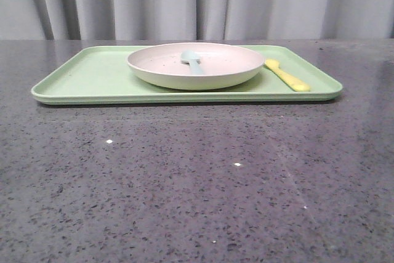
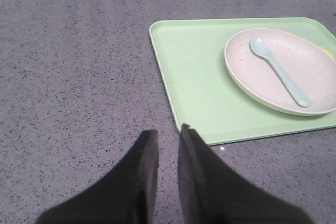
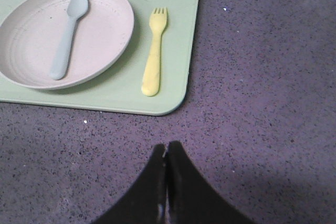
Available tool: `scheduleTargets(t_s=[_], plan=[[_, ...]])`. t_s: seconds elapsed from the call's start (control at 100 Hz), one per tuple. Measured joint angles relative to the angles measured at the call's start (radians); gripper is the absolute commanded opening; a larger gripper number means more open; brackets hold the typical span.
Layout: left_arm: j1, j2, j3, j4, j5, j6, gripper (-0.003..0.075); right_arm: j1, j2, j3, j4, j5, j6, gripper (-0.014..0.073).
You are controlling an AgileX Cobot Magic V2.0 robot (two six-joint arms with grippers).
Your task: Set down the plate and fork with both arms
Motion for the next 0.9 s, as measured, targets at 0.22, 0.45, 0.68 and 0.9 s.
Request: scheduleTargets(t_s=[0.22, 0.45, 0.68, 0.9], plan=[[0.0, -0.074, 0.062, 0.0, -0.002, 0.0, -0.002, 0.0, -0.159, 0.114, -0.042, -0.03, 0.0, -0.0068], [0.0, -0.19, 0.139, 0.0, -0.002, 0.0, -0.002, 0.0, -0.322, 0.222, -0.052, -0.102, 0.0, -0.0068], [0.0, -0.309, 0.199, 0.0, -0.002, 0.0, -0.002, 0.0, -0.45, 0.288, -0.052, -0.112, 0.0, -0.0068], [0.0, -0.358, 0.217, 0.0, -0.002, 0.0, -0.002, 0.0, -0.494, 0.305, -0.052, -0.115, 0.0, -0.0068]])
